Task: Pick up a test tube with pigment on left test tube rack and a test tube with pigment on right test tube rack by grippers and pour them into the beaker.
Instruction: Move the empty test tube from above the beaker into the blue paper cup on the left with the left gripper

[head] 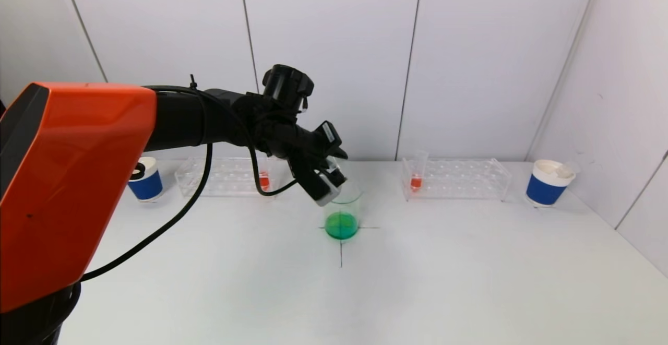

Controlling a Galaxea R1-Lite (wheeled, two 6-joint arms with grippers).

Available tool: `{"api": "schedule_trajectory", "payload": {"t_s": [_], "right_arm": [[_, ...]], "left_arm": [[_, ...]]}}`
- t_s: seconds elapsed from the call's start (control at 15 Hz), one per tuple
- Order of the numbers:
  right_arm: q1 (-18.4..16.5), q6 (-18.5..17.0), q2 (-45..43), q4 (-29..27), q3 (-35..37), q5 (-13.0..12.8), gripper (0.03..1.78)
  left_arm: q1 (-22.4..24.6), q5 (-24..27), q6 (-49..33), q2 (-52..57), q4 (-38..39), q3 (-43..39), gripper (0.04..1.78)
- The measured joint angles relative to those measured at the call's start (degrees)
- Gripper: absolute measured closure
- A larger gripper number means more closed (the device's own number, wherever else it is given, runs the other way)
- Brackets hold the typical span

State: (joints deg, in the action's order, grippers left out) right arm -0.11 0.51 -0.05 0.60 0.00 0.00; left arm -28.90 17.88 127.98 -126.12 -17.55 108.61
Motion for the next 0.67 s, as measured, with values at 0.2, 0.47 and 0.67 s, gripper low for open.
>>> {"api": "schedule_trajectory", "payload": {"t_s": [0.2,0.47,0.67], "right_arm": [[0.0,0.0,0.0,0.0,0.0,0.0,0.04],[0.0,0.0,0.0,0.0,0.0,0.0,0.04],[0.0,0.0,0.0,0.0,0.0,0.0,0.04]], "left_arm": [[0.0,2.5,-0.4,0.7,-0.4,-0.2,1.36],[0.8,5.5,-1.2,2.0,-1.8,-0.6,1.36],[2.0,8.3,-2.0,2.9,-2.7,-0.7,1.36]]}}
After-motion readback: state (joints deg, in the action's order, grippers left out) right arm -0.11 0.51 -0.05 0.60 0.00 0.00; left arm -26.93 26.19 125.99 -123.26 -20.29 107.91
